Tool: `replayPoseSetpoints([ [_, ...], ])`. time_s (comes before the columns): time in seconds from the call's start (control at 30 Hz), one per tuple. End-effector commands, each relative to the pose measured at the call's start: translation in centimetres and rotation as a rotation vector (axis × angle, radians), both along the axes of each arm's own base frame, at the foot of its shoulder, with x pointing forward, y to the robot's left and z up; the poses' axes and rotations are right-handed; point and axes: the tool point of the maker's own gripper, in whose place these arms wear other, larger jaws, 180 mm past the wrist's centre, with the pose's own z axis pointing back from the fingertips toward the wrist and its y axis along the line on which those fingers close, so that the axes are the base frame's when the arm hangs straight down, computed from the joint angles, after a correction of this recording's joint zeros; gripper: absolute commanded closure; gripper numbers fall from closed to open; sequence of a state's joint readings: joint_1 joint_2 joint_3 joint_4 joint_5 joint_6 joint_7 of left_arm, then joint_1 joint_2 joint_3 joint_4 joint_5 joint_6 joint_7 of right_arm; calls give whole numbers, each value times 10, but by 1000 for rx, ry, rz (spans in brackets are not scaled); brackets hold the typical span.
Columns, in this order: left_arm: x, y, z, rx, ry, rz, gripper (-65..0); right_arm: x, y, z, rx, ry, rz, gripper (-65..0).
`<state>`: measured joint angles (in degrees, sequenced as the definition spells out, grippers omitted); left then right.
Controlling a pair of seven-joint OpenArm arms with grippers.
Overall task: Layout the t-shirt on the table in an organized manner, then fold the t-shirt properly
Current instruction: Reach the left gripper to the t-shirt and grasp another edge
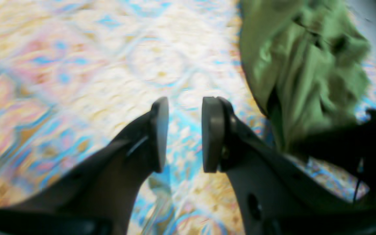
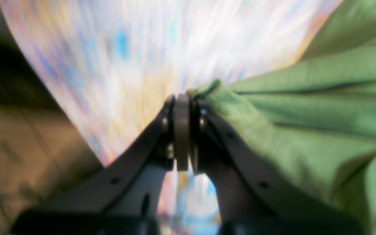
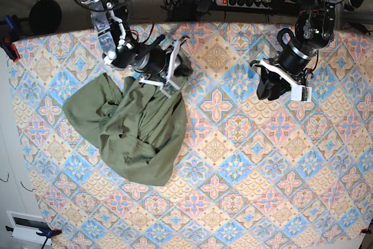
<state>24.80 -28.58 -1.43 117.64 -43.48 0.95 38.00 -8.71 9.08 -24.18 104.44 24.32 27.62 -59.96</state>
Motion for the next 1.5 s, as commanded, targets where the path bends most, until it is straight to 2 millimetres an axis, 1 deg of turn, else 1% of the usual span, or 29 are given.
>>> replayPoseSetpoints([
  [0.0, 6, 0, 12, 0, -48, -8, -177, 17, 7, 17, 2, -89, 49, -12],
  [0.1, 5, 0, 12, 0, -45, -7, -177, 9, 16, 6, -187, -157, 259, -34],
  [0.2, 7, 3, 7, 3, -36, 1, -183, -7, 20, -8, -340, -203, 410, -50],
  [0.23, 8, 3, 8, 3, -38, 1, -184, -9, 19, -11, -376, -223, 438, -54],
  [0.3, 12, 2, 11, 1, -51, -3, -185, -5, 13, -12, -430, -258, 446, -69],
  [0.4, 27, 0, 25, -5, -100, -6, -186, -6, 5, -14, -455, -256, 426, -108],
  [0.5, 43, -10, 34, -13, -127, -36, -186, -6, -12, -11, -468, -253, 353, -144],
  [0.57, 52, -13, 27, -14, -114, -43, -191, -9, -18, -9, -447, -247, 309, -160],
  [0.63, 64, -18, 26, -17, -116, -58, -222, -8, -28, -9, -434, -230, 236, -169],
  [0.73, 81, -36, 20, -22, -108, -102, -300, -17, -46, -17, -431, -175, 148, -173],
  [0.8, 89, -45, 19, -21, -106, -127, -338, -17, -57, -19, -433, -162, 111, -173],
  [0.83, 93, -53, 19, -29, -110, -143, -351, -15, -62, -19, -434, -161, 91, -173],
  [0.87, 97, -65, 21, -44, -113, -162, -361, -11, -68, -18, -436, -165, 67, -171],
  [0.93, 106, -84, 23, -58, -120, -199, -368, -1, -87, -16, -451, -168, 4, -173],
  [1.0, 113, -100, 17, -54, -106, -235, -371, 4, -97, -14, -457, -166, -34, -173],
  [1.03, 118, -111, 13, -60, -94, -253, -371, 6, -102, -14, -462, -165, -50, -173],
  [1.07, 122, -121, 7, -59, -79, -268, -371, 7, -106, -14, -466, -165, -61, -173],
  [1.1, 125, -127, 3, -54, -68, -278, -371, 7, -108, -13, -468, -164, -66, -173],
  [1.2, 140, -152, -1, -63, -48, -305, -370, 9, -113, -12, -472, -167, -83, -173],
  [1.27, 151, -164, -4, -68, -34, -309, -368, 10, -113, -11, -472, -169, -88, -173],
  [1.37, 160, -184, -4, -61, -25, -339, -366, 11, -113, -11, -472, -171, -88, -174],
  [1.47, 166, -205, -13, -21, -2, -378, -365, 13, -115, -9, -473, -175, -94, -174],
])
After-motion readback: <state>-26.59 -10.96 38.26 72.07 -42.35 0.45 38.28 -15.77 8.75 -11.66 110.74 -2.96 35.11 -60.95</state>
